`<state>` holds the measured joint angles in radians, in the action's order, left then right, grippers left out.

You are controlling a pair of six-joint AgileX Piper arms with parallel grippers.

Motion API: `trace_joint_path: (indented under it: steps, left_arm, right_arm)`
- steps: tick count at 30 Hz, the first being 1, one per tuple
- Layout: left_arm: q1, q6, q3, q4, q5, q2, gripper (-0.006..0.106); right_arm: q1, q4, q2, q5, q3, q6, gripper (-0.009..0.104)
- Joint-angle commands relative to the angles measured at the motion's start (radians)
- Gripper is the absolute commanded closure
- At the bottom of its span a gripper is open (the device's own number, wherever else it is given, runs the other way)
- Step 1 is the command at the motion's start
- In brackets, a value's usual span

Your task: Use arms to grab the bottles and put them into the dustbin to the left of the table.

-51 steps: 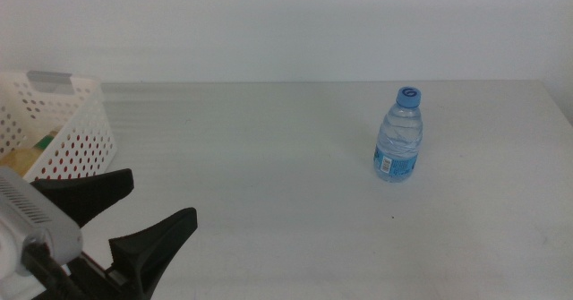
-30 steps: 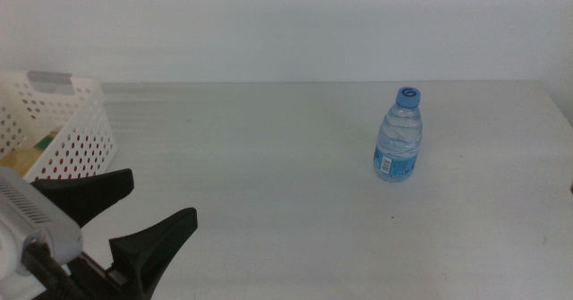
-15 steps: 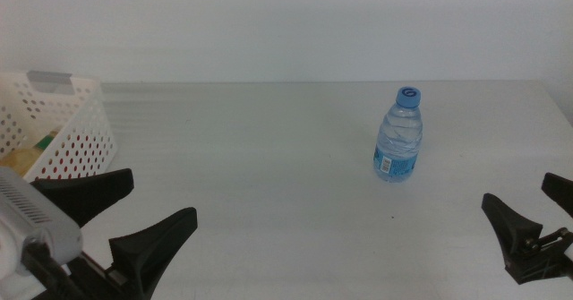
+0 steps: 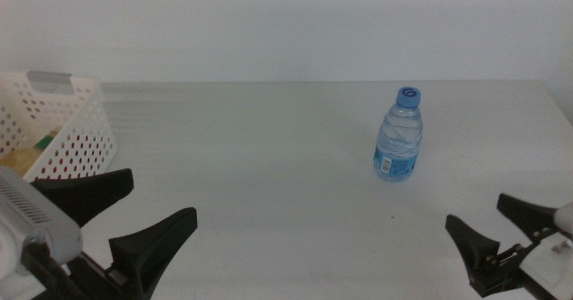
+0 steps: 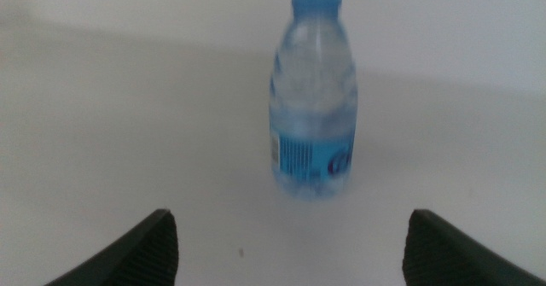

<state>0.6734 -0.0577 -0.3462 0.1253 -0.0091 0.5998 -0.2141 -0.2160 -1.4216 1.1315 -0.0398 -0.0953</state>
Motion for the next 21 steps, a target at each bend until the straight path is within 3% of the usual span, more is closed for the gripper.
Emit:
trace_joint_path:
  steps: [1, 9, 21]
  left_arm:
    - [0.004, 0.014, -0.027, 0.012, -0.08, -0.003, 0.01]
    - [0.004, 0.014, -0.027, 0.012, -0.08, -0.003, 0.01]
    - [0.004, 0.014, -0.027, 0.012, -0.08, -0.003, 0.01]
  right_arm:
    - [-0.002, 0.008, -0.042, 0.215, -0.029, 0.004, 0.023]
    - [-0.002, -0.055, -0.175, 0.213, -0.163, 0.005, 0.023]
    - [-0.002, -0.061, -0.37, 0.206, -0.42, -0.001, 0.023]
